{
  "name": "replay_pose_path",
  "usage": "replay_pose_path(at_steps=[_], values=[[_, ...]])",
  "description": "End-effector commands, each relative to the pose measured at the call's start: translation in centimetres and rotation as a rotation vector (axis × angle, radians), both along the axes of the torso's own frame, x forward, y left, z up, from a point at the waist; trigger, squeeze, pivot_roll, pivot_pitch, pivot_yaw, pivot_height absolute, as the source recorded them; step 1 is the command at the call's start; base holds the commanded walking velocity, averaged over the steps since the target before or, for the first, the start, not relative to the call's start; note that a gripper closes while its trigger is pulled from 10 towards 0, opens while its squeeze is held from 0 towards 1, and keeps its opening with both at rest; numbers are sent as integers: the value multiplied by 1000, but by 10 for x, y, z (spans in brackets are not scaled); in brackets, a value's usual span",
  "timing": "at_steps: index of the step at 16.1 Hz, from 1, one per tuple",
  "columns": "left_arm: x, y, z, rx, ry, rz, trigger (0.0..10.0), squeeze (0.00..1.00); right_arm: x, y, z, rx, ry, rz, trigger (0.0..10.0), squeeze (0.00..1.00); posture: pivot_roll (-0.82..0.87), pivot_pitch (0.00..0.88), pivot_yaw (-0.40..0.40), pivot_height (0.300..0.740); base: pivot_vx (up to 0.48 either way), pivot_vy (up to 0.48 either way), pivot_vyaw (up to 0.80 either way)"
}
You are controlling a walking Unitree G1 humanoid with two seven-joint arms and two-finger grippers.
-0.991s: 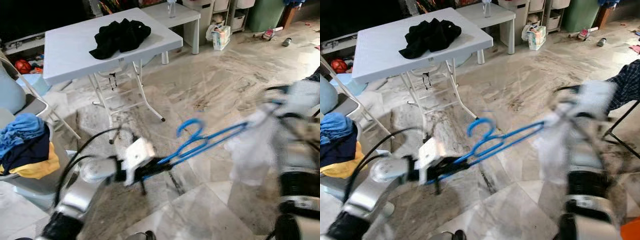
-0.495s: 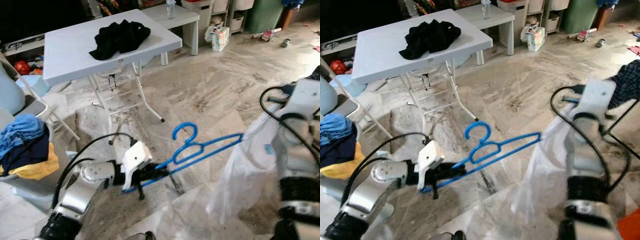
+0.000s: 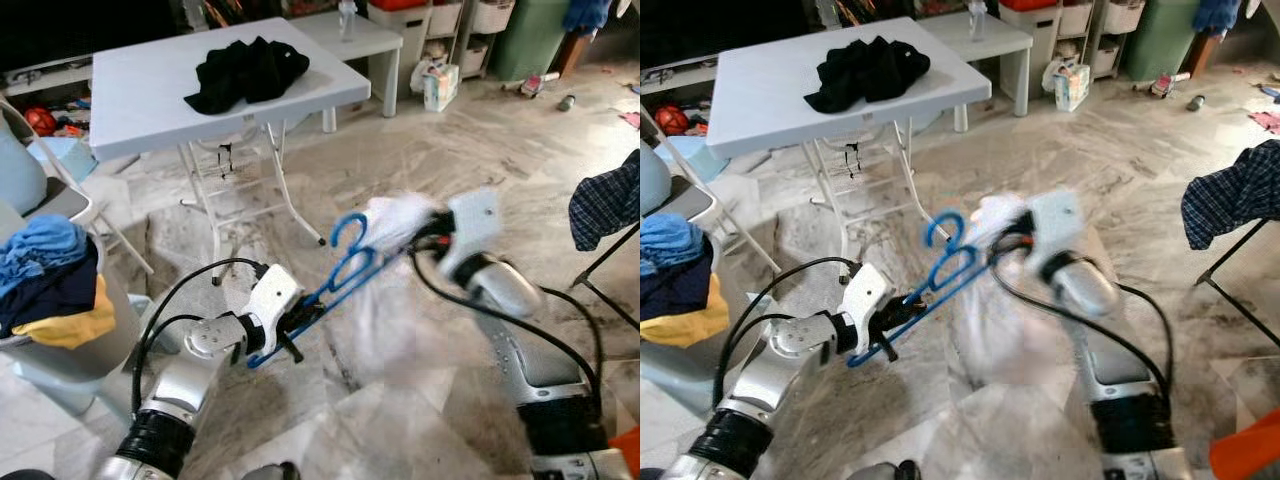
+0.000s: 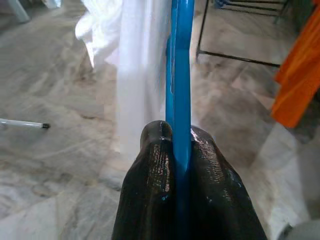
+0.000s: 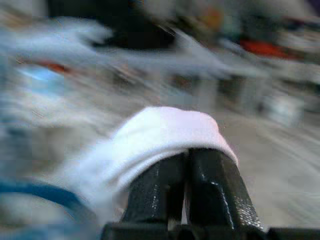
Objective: Hang hanger
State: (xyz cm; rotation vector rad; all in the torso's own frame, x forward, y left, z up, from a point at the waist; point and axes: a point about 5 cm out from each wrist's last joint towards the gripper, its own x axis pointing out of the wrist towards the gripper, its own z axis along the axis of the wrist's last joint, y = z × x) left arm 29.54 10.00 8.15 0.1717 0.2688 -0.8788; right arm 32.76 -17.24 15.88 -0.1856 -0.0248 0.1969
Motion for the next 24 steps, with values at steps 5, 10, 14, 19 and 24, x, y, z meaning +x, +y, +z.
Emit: replay_pose_path(at_steps=[5, 10, 14, 19, 24], values=[[-27, -9, -8, -7, 169, -294, 0, 0, -3, -54, -10, 111, 15, -442, 0, 0, -127, 54, 67, 740, 0, 0, 0], [-32, -4, -12, 25, 199, -302, 0, 0, 13, -39, 4, 135, -64, -471, 0, 0, -94, 50, 49, 740, 0, 0, 0], [-32, 4, -6, -75, 143, -162, 2275, 0, 10, -66, 5, 71, -103, -583, 0, 0, -88, 56, 45, 740, 0, 0, 0], [-26, 22, 15, -253, -20, 229, 10000, 0, -15, -93, -21, 113, -19, -706, 0, 0, -75, 64, 47, 740, 0, 0, 0], [-20, 29, 22, -242, -145, 531, 10000, 0, -44, -42, -19, 127, -19, -194, 0, 0, -74, 64, 54, 740, 0, 0, 0]])
